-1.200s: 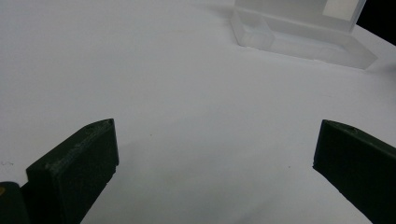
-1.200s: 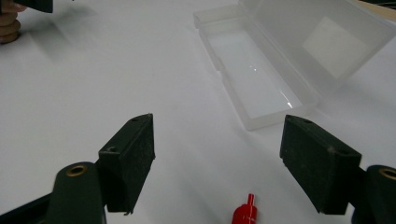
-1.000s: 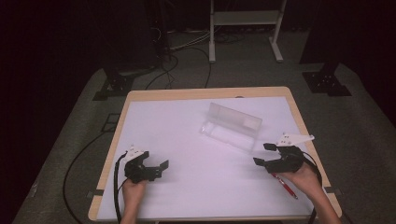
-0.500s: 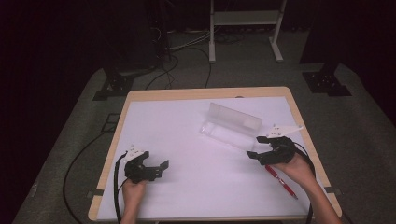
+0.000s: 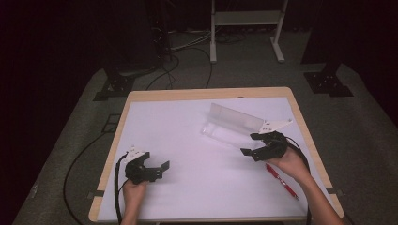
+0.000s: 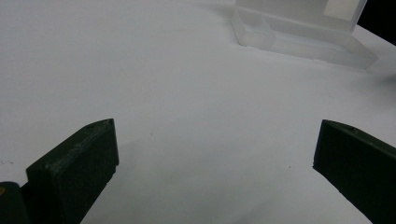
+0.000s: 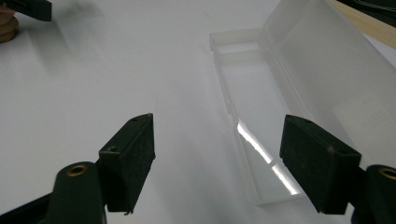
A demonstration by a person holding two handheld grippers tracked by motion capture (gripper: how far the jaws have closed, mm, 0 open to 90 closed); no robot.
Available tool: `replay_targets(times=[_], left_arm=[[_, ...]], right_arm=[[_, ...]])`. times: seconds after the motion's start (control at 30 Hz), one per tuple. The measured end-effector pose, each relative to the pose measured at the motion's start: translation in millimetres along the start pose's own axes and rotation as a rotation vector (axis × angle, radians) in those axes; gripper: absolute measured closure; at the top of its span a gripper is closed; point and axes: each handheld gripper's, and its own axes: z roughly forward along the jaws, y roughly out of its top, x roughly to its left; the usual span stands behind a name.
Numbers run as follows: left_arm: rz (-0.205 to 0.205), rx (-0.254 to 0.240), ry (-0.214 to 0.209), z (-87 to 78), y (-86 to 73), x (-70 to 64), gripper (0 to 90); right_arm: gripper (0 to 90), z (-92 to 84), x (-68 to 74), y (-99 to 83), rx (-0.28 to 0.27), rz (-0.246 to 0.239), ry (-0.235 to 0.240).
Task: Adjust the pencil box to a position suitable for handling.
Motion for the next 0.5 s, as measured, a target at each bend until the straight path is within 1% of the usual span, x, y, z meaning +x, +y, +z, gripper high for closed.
replay_targets(times=[0.13, 0.27, 0.5], left_arm=[[-0.002, 0.000, 0.000, -0.1, 0.0, 0.1, 0.0], [-0.002, 0.000, -0.001, -0.1, 0.0, 0.1, 0.0], [-0.003, 0.000, -0.001, -0.1, 0.0, 0.1, 0.0]], right_arm=[[25.8, 4.9, -0.9, 3.3, 0.007, -0.002, 0.008], [25.8, 14.6, -1.0, 8.9, 0.023, -0.018, 0.017], [25.8, 24.3, 0.0, 14.2, 0.033, -0.030, 0.027]])
